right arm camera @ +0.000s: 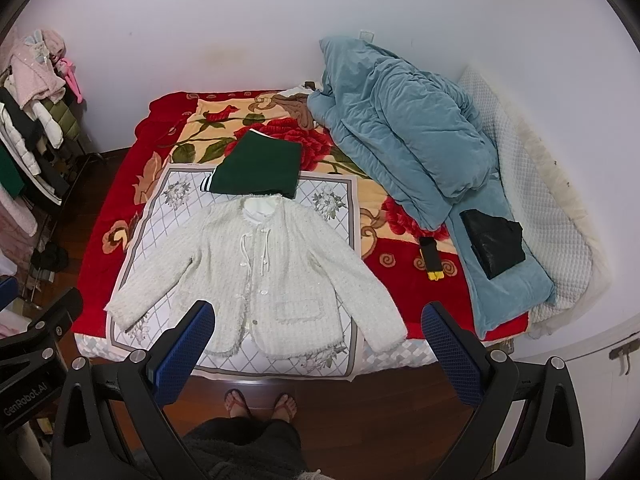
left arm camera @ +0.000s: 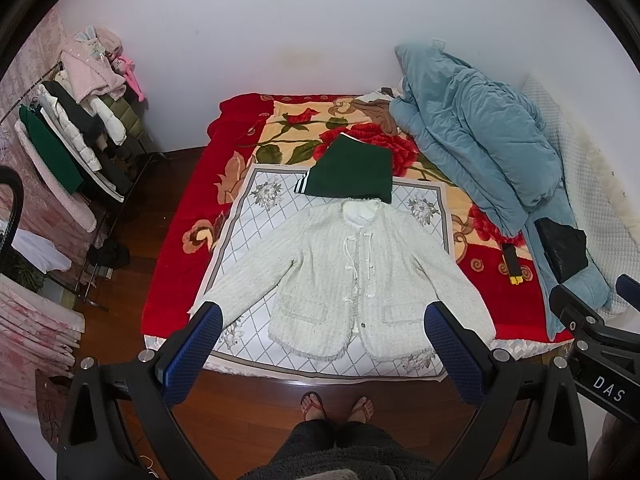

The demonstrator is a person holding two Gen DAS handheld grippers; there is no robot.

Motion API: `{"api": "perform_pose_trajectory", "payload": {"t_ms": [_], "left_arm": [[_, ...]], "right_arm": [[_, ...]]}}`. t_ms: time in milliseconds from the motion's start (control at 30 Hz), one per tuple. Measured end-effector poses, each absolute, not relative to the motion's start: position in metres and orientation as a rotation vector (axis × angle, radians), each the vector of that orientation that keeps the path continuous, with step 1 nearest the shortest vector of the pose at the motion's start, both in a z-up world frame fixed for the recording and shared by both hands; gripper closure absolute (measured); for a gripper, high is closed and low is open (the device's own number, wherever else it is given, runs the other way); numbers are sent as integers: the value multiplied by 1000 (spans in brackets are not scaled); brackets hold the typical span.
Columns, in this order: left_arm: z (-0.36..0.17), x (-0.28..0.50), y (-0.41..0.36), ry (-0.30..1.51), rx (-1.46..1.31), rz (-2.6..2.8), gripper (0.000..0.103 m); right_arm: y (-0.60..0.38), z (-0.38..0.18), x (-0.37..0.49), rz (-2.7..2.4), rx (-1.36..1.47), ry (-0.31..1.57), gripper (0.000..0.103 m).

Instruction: Fold large clothes

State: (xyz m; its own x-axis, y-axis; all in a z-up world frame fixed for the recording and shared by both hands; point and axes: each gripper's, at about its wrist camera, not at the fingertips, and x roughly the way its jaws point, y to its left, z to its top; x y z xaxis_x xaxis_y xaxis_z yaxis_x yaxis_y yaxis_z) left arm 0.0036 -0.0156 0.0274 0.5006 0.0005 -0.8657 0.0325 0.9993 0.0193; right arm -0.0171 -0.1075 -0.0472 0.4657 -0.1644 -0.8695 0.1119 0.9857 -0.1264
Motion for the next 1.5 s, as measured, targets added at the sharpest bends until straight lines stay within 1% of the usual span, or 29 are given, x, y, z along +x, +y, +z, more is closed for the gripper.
{"api": "perform_pose_trajectory", "payload": {"t_ms": [1133, 1267, 1400, 1500], "left_arm": [[32, 5, -24, 1037, 34, -21, 0], [31, 19, -26, 1017, 46, -8, 0], [8, 49, -28, 988, 85, 4, 0], [-22, 74, -30, 967, 127, 22, 0]], "right_arm": [[-109, -42, -20, -167, -48, 1071, 0], [-112, -39, -9, -183, -22, 1083, 0], [-117, -68, 17, -209, 47, 1093, 0], [-133, -110, 30, -237, 116, 1113, 0]]}}
